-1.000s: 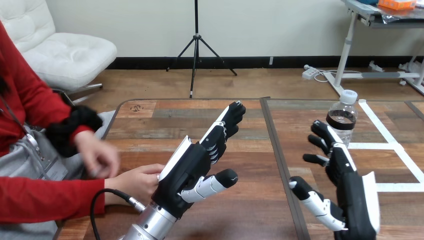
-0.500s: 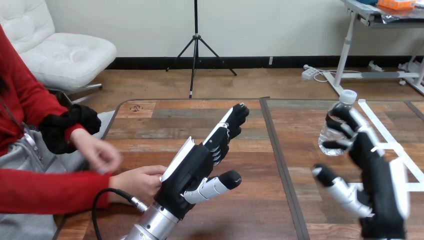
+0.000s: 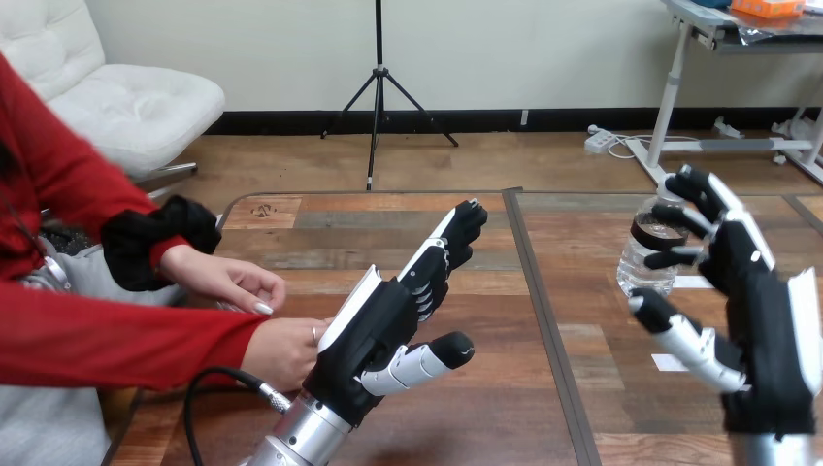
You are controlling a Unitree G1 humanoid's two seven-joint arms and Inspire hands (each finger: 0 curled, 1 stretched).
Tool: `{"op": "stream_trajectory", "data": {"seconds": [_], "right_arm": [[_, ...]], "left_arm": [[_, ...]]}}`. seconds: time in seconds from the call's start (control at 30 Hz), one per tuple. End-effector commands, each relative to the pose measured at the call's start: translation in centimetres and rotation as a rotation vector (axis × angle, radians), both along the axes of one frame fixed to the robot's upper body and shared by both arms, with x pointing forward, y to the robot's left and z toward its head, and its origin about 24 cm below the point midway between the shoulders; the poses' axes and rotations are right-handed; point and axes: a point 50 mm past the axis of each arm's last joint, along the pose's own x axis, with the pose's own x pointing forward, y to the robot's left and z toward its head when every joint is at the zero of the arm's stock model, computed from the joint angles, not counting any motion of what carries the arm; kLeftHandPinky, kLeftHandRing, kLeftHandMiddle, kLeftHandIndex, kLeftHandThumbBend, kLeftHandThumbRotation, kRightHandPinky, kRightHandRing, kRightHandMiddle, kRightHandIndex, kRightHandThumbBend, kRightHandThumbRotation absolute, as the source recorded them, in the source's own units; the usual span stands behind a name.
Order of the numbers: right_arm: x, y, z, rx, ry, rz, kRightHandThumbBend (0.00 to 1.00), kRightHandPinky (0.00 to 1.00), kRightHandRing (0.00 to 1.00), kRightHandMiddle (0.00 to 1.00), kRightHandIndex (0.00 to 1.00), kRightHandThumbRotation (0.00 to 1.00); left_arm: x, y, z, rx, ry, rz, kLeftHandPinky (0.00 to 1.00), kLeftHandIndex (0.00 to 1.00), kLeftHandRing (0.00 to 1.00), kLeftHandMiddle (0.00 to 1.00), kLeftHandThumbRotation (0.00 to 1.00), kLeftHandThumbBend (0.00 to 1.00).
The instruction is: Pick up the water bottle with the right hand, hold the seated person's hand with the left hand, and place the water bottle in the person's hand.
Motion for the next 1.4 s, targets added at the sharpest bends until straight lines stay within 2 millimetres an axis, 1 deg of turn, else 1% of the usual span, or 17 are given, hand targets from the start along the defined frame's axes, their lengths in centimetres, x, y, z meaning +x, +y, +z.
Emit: {"op": "stream_trajectory", "data": {"seconds": [0.0, 0.33, 0.73, 1.37], "right_arm": [[1.6, -0.6, 3.7, -0.051, -0.147, 0.009, 1.00, 0.49, 0.74, 0.85, 0.86, 0.68], [2.3, -1.5, 5.3, -0.115, -0.165, -0.032, 1.00, 0.48, 0.75, 0.84, 0.86, 0.69], [3.0, -2.4, 6.7, -0.169, -0.148, -0.086, 1.00, 0.49, 0.76, 0.85, 0.86, 0.67], [4.6, -4.4, 8.0, -0.264, -0.036, -0.182, 1.00, 0.59, 0.82, 0.88, 0.89, 0.68]], "left_arm": [[1.1, -0.2, 1.4, -0.016, -0.053, 0.005, 1.00, 1.00, 1.00, 1.00, 0.77, 1.00], [1.1, -0.1, 1.3, -0.013, -0.051, 0.006, 1.00, 1.00, 1.00, 1.00, 0.77, 1.00], [1.1, -0.2, 1.3, -0.012, -0.054, 0.008, 1.00, 1.00, 1.00, 1.00, 0.78, 1.00], [1.0, -0.2, 1.3, -0.015, -0.052, 0.007, 1.00, 1.00, 1.00, 1.00, 0.77, 1.00]]}}
